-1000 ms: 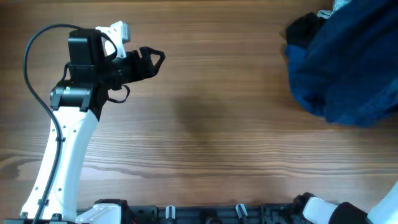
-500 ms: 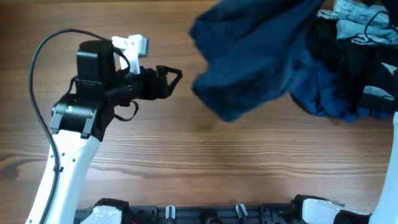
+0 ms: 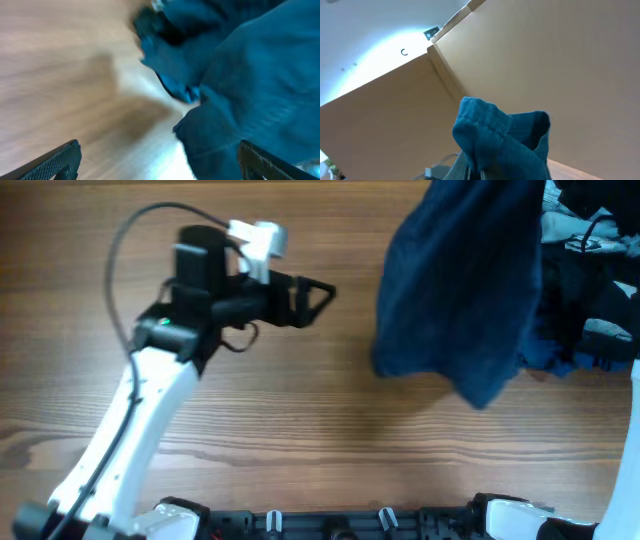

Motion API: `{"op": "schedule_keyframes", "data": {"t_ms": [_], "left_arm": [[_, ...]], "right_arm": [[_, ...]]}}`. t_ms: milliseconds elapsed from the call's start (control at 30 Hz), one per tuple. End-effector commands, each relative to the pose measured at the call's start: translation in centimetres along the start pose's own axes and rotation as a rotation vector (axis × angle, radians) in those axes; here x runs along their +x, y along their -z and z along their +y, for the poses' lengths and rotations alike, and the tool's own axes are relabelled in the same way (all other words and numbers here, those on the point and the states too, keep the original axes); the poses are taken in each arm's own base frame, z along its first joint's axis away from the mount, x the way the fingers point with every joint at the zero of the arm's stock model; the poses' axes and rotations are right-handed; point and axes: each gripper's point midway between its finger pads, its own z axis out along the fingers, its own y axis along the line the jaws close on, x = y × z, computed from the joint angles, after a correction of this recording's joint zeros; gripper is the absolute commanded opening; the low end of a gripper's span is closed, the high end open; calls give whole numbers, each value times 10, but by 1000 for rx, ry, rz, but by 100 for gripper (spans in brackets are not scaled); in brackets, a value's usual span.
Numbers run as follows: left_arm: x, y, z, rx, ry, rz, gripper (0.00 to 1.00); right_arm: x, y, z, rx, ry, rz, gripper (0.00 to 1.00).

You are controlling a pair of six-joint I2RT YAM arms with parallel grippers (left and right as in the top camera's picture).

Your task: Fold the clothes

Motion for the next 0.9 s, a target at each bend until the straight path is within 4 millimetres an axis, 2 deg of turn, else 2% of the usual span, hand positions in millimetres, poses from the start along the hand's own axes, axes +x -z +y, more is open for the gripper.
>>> {"op": "schedule_keyframes", "data": {"t_ms": [0,133,300,367,567,700,867], "left_arm": [[19,-25,-24,95,-71,83,99],[19,-11,-44,143,-93,79,100],[15,16,-71,168,-146,32,99],[19,16,-75,175,-148,42,100],[42,6,-78,129,-166,116,99],[58,-9,-57,-52,-175,159,99],[71,-34,-39,-128,-174,216,99]], "right_arm": [[-4,3,17,-32,37,4,4],[-1,-3,-3,2,44,8,4],[5,-20,-41,67,-13,3,4],[5,-25,-47,84,-19,-7,4],[6,-39,-38,38,0,-16,4],[-1,-41,-27,-5,-8,-38,4],[-6,-40,-9,-83,-3,-39,4]]}}
